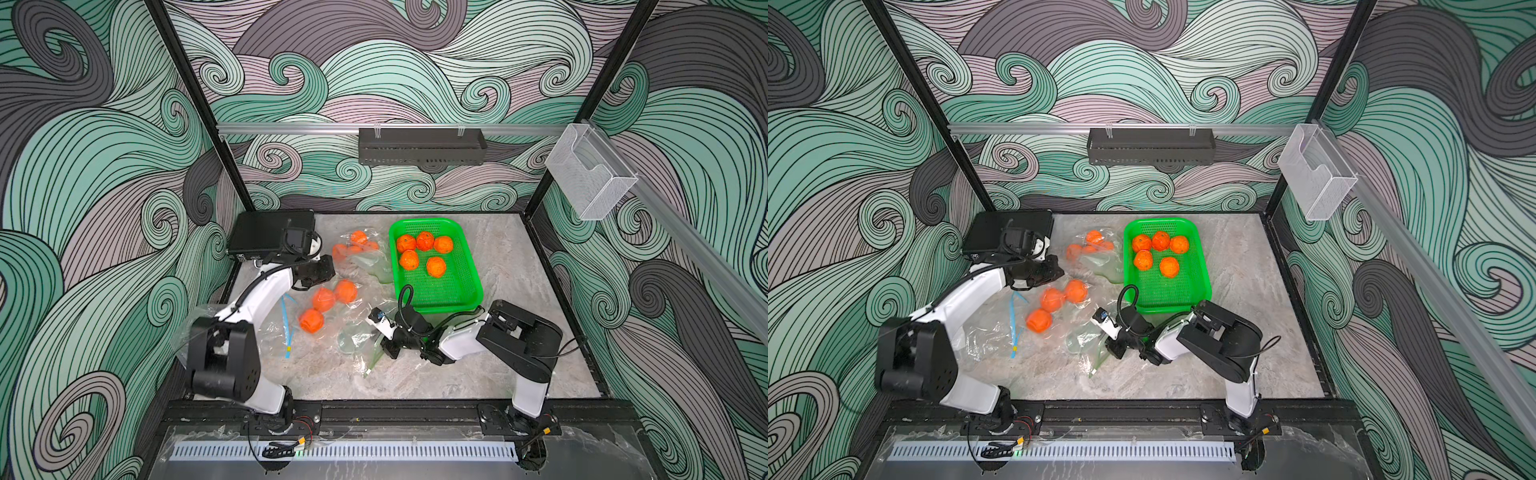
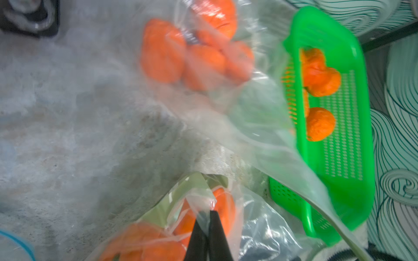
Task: Open the zip-top bag and take out the orange
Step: Adjust the zipper food storage bag at the center of the board.
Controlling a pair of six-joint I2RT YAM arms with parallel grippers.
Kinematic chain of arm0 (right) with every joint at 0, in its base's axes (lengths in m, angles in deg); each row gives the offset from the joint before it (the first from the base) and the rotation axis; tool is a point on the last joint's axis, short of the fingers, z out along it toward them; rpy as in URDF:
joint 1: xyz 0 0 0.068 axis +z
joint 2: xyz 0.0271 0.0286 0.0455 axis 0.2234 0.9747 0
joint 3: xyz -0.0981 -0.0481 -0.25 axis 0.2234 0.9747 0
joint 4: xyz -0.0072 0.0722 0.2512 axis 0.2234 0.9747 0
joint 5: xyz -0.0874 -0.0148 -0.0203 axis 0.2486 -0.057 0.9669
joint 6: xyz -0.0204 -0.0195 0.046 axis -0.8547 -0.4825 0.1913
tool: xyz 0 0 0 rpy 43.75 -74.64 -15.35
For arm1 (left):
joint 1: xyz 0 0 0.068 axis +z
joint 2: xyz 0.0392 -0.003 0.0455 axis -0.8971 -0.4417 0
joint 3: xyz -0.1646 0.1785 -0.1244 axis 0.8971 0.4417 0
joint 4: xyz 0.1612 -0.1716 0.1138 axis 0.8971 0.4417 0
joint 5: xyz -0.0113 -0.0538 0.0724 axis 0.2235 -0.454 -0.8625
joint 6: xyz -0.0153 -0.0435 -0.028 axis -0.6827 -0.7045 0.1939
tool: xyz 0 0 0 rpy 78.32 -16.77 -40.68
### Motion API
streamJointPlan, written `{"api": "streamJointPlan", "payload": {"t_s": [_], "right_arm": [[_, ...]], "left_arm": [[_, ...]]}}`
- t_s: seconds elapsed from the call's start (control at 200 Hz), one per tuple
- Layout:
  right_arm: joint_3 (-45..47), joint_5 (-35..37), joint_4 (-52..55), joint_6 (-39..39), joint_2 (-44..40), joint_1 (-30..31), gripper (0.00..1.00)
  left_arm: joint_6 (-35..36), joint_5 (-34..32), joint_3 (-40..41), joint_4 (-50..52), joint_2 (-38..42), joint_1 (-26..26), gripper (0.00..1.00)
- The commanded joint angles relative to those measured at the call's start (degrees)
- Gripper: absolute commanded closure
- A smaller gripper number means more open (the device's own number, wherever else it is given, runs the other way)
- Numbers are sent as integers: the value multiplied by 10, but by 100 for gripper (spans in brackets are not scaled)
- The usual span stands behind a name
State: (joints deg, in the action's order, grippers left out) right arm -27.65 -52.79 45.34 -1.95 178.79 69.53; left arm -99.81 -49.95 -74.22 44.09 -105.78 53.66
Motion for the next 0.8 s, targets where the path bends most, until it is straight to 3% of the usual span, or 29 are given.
{"api": "streamJointPlan", "payload": {"t_s": [0.0, 0.325, 0.685, 0.796], "right_arm": [[7, 2, 52, 1, 19, 1, 82], [9, 0, 47, 2, 21, 0, 83], [10, 1, 45, 1, 20, -1, 81], [11, 1, 44, 1, 18, 0, 81]], "left_arm": [[42, -13, 39, -67, 63, -12, 100], [164, 72, 75, -105, 154, -28, 100], [179, 141, 64, -108, 151, -30, 100], [161, 99, 61, -106, 119, -30, 99]]}}
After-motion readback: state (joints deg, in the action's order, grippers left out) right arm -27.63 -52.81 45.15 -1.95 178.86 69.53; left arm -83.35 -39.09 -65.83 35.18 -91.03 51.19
